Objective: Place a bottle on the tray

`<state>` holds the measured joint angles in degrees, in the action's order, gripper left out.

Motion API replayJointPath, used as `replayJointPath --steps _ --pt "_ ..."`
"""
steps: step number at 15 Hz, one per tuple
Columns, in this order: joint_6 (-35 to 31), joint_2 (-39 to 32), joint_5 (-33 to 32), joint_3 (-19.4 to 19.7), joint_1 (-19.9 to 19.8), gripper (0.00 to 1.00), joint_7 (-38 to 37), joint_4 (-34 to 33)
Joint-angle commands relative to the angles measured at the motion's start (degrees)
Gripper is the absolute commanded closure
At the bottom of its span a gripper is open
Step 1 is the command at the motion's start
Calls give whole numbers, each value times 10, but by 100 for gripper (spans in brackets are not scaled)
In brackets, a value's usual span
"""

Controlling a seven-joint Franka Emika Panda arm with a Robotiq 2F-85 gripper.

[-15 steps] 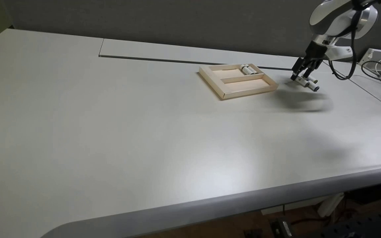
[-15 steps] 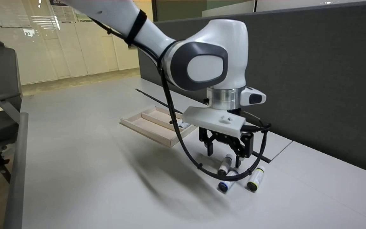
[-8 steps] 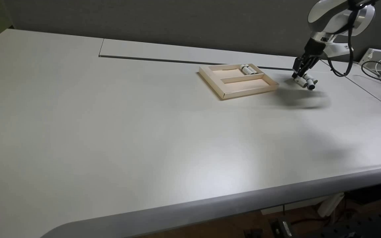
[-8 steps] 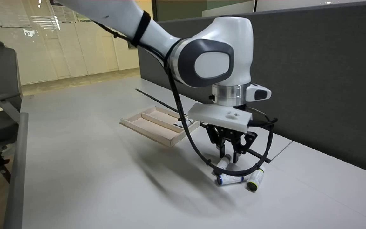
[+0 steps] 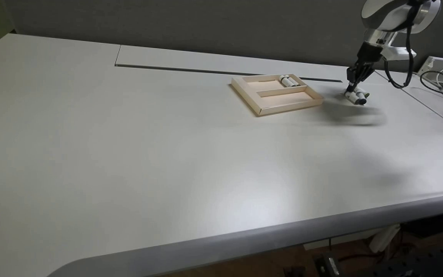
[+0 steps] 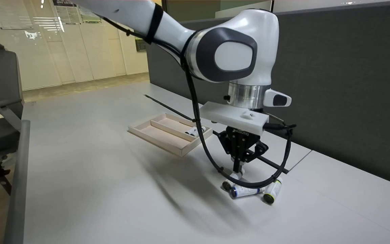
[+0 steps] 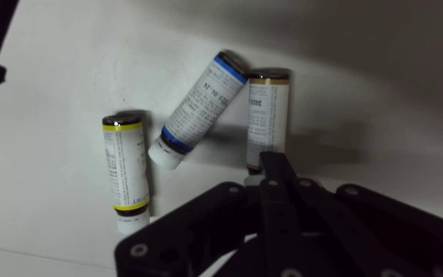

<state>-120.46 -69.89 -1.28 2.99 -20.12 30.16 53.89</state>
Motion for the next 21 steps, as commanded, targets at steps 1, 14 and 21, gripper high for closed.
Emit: replayJointPath --steps 1,14,21 --pt "53 -27 -7 5 -1 72 -30 -56" --pt "71 -69 -2 13 1 39 -34 -101" --pt "71 -66 -4 15 14 82 -41 -106"
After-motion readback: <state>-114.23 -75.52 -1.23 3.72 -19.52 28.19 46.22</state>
